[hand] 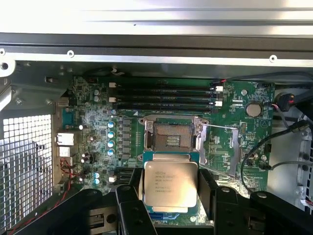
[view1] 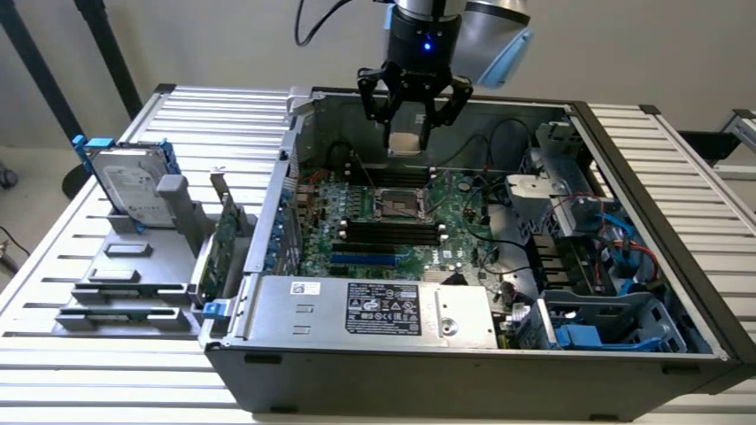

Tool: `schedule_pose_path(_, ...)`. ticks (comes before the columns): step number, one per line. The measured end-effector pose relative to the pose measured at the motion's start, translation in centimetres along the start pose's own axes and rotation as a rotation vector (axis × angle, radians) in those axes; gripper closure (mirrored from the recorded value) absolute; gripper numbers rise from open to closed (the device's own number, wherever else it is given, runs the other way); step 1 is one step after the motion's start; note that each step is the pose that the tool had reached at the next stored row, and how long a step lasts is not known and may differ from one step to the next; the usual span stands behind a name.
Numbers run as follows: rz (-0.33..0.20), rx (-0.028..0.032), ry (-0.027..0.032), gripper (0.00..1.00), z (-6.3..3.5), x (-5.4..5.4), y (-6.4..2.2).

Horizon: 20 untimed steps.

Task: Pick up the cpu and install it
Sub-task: 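Place the cpu into insertion slot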

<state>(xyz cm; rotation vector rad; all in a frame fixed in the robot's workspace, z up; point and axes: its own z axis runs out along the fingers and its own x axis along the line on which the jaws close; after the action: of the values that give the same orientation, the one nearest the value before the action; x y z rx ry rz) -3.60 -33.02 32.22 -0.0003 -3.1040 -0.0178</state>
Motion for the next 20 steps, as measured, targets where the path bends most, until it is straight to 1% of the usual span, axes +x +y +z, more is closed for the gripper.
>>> schedule_pose_path(7,0.005,-0.0001,0.0000,0.45,0.02,0.00,0.00)
schedule_pose_path(11,0.072,-0.0027,0.0020,0.45,0.18,-0.01,0.00)
schedule_pose_path(13,0.105,-0.0039,0.0043,0.45,0.27,-0.01,0.00)
schedule_pose_path(15,0.134,-0.0045,0.0079,0.45,0.31,-0.01,-0.01)
schedule_pose_path(20,0.212,-0.0078,0.0118,0.45,0.43,-0.01,0.00)
